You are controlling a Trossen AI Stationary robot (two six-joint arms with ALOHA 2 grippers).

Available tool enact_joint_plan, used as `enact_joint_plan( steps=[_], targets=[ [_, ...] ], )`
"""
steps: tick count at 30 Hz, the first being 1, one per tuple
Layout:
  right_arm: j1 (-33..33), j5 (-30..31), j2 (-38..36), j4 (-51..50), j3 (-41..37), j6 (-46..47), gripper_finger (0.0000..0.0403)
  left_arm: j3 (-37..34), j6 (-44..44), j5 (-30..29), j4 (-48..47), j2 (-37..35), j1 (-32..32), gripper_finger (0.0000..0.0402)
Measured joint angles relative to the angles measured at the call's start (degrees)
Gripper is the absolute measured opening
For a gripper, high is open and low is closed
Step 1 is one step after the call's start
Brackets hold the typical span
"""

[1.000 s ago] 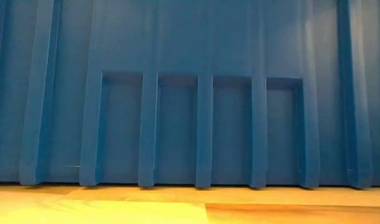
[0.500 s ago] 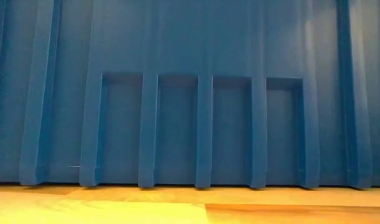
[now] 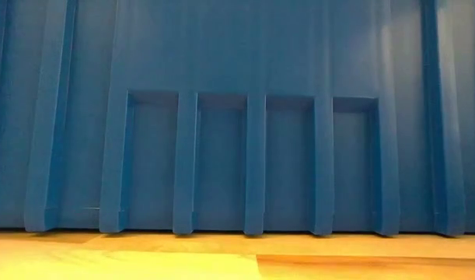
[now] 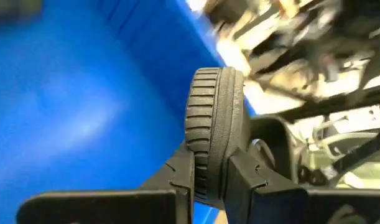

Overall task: Pick and place slides into bin
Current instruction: Put the black slide into the blue bin

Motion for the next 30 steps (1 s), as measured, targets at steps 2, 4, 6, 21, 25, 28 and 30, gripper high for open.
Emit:
enact_joint_plan(
  steps=[2,4,6,21,25,28,30],
  targets=[
    [-0.04,0.79,0.02,-0.39,0.00,-0.13,0.0171,-6.02,-2.01,-0.74,8.91,-1.06,-2.83,0.0034],
    [-0.04,1.54,0.04,-0.66,0.00,-0.09,0.0174,-12.27,-2.58,-4.86,22.17,-2.06,-6.21,0.0034],
    [-0.04,2.32,0.13,-0.50,0.00,-0.38,0.0175,-18.09,-1.65,-10.38,34.04,-3.61,-9.17,0.0034],
    [-0.38,26.24,0.16,7.25,0.00,-5.25,0.0182,-35.93,5.30,-45.71,55.47,-14.73,-13.55,0.0034],
    [-1.41,33.97,0.84,7.15,0.00,-2.12,0.0197,-36.72,5.90,-45.11,48.39,-19.59,-12.41,0.0034],
    [-3.66,34.06,2.03,7.92,0.00,-1.40,0.0213,-38.06,3.37,-39.44,44.73,-22.77,-9.26,0.0034],
    [-5.26,33.22,3.41,9.71,0.00,-1.39,0.0225,-39.06,4.48,-36.35,44.81,-24.35,-6.93,0.0034]
  ],
)
